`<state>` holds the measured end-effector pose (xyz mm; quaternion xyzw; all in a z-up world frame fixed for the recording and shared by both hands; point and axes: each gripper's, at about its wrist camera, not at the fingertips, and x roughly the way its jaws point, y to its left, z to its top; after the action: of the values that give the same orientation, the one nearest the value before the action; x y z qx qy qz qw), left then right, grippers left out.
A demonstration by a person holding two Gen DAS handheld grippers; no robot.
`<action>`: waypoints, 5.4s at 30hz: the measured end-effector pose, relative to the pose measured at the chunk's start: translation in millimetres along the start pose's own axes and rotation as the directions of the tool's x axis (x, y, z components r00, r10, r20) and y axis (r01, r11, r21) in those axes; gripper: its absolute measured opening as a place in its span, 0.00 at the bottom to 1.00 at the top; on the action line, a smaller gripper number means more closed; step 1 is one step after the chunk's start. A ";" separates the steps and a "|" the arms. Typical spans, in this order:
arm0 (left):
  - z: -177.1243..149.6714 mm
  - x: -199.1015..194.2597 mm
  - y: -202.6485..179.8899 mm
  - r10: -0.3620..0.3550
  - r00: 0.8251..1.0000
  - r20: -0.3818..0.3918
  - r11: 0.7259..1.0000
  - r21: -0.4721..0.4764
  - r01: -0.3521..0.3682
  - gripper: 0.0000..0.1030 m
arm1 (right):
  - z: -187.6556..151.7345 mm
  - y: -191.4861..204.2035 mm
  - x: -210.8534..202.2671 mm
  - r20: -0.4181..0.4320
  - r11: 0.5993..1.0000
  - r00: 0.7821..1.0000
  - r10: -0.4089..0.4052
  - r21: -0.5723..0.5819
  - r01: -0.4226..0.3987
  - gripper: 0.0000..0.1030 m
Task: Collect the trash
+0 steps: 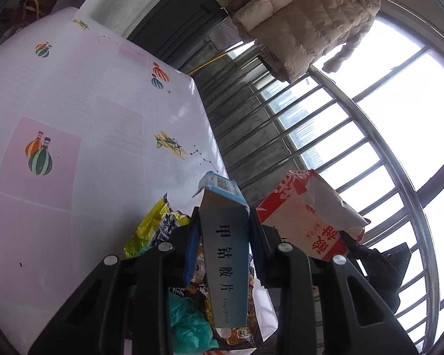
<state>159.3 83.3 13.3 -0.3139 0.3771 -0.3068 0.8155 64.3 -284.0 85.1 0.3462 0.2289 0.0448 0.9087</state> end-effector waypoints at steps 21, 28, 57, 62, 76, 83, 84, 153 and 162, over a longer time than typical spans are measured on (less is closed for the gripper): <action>-22.5 185.6 -225.8 -0.050 0.937 -0.346 0.886 0.417 0.201 0.29 | 5.3 -189.6 -139.1 0.252 0.823 0.860 -0.444 0.494 0.280 0.00; -89.2 333.5 -258.0 0.100 0.866 -0.490 0.885 0.441 0.147 0.29 | -23.7 -286.4 -126.5 0.134 0.624 0.832 -0.538 0.728 0.286 0.01; -86.0 313.3 -261.2 0.131 0.838 -0.529 0.888 0.439 0.138 0.54 | -75.3 -331.7 -94.4 -0.043 0.520 0.830 -0.557 0.761 0.388 0.56; -26.0 191.8 -229.9 0.096 0.931 -0.353 0.867 0.489 0.096 0.57 | -40.9 -260.5 -81.5 0.036 0.732 0.878 -0.477 0.569 0.374 0.56; -22.5 -54.0 -58.6 0.228 0.971 0.074 0.908 0.344 -0.240 0.59 | -45.7 -70.1 35.5 -0.272 0.996 0.962 0.002 0.091 0.024 0.52; -70.7 -58.2 -9.1 0.327 0.944 0.047 0.914 0.237 -0.329 0.59 | -72.1 -24.9 79.3 -0.452 1.000 0.892 0.005 -0.003 -0.007 0.33; -74.5 -57.4 -2.5 0.327 0.944 0.036 0.919 0.219 -0.327 0.59 | -73.8 -25.6 83.7 -0.469 1.000 0.883 0.001 0.001 0.000 0.29; -90.9 -121.6 59.7 0.214 0.969 0.122 0.975 0.038 -0.220 0.32 | -160.2 13.5 72.2 -0.697 0.959 0.704 -0.132 0.090 0.270 0.24; -91.3 -134.7 70.7 0.222 0.964 0.148 0.975 -0.005 -0.224 0.32 | -193.0 64.9 97.2 -0.796 0.989 0.602 -0.061 0.033 0.143 0.26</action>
<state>33.1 200.5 -29.7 -0.2866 0.3470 -0.1913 0.8723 69.7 -94.1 -36.7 0.3191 0.6283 0.1306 0.6973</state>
